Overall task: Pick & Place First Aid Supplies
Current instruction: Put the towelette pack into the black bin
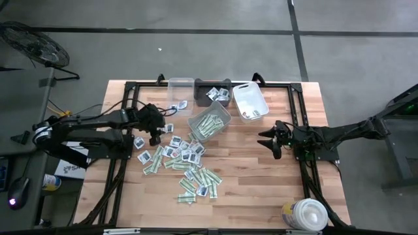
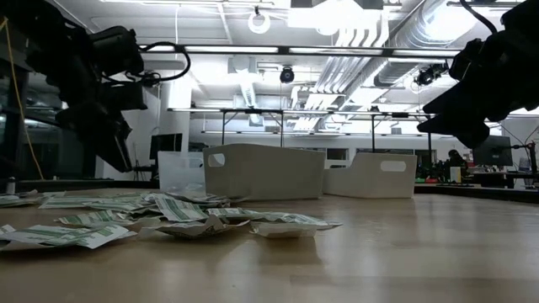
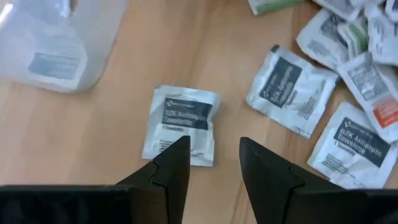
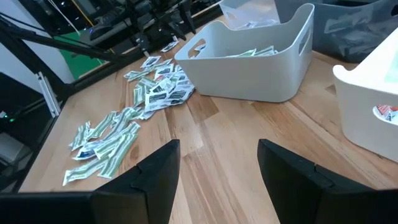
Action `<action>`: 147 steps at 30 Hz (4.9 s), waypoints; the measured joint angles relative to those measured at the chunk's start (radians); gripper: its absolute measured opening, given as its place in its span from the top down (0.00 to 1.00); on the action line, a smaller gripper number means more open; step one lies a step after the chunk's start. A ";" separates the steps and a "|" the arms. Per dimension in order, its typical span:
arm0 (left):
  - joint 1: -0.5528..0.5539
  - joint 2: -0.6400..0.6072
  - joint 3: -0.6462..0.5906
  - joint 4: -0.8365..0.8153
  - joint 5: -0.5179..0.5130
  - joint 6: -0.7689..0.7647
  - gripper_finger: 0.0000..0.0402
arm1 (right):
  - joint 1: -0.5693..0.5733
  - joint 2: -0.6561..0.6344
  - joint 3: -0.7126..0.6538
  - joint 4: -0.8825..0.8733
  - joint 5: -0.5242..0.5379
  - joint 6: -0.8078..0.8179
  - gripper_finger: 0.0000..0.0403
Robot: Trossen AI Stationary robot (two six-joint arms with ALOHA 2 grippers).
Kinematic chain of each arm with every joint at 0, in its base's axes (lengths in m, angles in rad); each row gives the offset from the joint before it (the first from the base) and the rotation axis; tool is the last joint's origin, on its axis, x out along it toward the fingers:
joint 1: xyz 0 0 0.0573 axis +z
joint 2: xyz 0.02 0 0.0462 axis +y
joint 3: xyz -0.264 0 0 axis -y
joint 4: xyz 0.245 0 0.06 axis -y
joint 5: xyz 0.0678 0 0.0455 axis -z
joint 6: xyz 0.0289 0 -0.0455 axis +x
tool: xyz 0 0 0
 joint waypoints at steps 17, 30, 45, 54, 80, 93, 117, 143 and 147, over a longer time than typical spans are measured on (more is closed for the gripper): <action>-0.201 0.334 0.214 -0.163 -0.239 0.027 0.66 | 0.000 0.000 0.000 0.003 0.000 0.000 0.48; -0.201 0.459 0.215 -0.136 -0.274 -0.002 0.66 | 0.000 0.000 0.000 0.003 0.000 0.000 0.48; -0.200 0.567 0.222 -0.150 -0.265 -0.108 0.66 | 0.000 0.000 0.000 0.003 0.000 0.000 0.48; -0.200 0.570 0.220 -0.149 -0.251 -0.137 0.79 | 0.000 0.000 0.000 0.003 0.000 0.000 0.48; -0.200 0.462 0.326 -0.393 -0.211 -0.138 1.00 | 0.000 0.000 0.002 0.003 0.000 0.000 0.48; -0.200 0.439 0.503 -0.416 -0.247 -0.096 1.00 | 0.000 0.000 0.002 0.003 0.000 0.000 0.48; -0.030 0.754 1.214 -0.399 -0.347 0.316 1.00 | 0.000 0.000 0.001 0.003 0.000 0.000 0.48; 0.149 1.065 1.257 -0.263 -0.111 0.346 0.96 | 0.000 0.000 0.000 0.002 0.000 0.000 0.48; 0.146 1.065 1.257 -0.239 -0.110 0.348 0.88 | 0.000 0.000 0.000 0.003 0.000 0.000 0.48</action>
